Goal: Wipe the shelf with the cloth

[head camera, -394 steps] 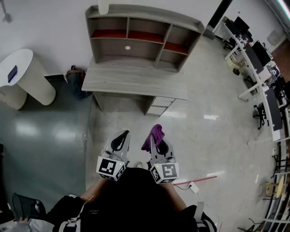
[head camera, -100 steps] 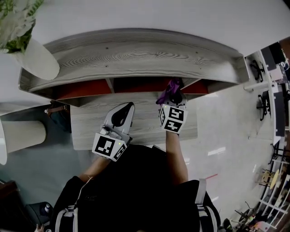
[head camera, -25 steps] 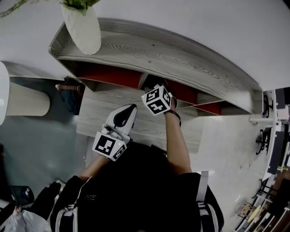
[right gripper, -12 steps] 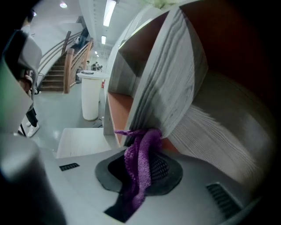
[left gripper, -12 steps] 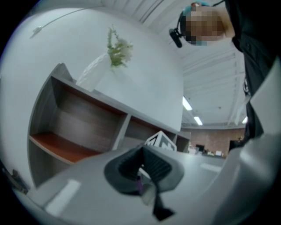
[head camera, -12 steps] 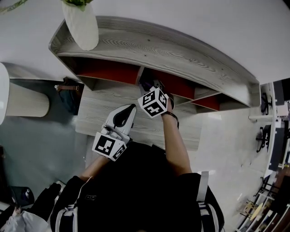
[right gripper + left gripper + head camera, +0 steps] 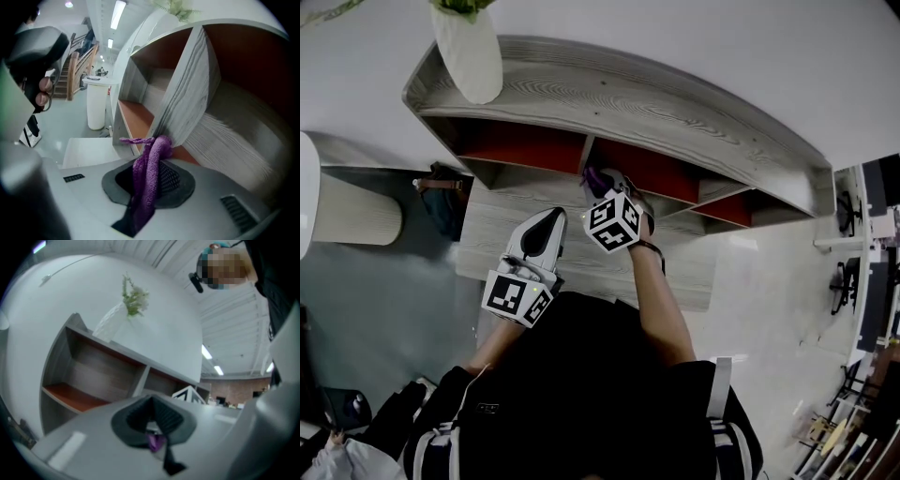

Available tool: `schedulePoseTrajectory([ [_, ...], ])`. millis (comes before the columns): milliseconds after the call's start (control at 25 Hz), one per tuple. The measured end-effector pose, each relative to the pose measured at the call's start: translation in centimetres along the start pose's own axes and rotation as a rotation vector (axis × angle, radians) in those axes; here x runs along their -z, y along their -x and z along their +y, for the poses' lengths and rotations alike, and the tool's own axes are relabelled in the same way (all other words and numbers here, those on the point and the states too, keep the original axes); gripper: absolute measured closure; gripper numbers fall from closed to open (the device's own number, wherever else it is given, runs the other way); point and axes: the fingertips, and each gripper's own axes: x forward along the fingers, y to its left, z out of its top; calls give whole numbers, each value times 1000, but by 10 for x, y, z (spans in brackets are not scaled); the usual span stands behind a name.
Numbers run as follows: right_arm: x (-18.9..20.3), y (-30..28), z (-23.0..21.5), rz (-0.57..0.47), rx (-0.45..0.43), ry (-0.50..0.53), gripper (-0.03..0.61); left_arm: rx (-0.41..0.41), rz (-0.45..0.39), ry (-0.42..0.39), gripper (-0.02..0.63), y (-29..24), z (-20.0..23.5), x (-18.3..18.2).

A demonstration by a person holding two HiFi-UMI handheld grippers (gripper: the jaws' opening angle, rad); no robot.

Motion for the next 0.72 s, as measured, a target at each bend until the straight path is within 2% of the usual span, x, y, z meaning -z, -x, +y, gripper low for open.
schedulePoseTrajectory([
  [120,4,9,12,-27,-24,-52,529,11,2,-5,609,-1,-4,1],
  [280,32,12,61,60,-130,-29,529,20,8,-7,609,-3,-6,2],
  [360,44,13,82,73,-146,-50,529,25,13,-8,609,-4,-8,3],
  [520,49,24,95,46,-117,-86,529,38,23,-8,609,-8,-12,6],
  [720,37,55,59,-66,-3,-283,529,49,30,-11,609,-12,-18,10],
])
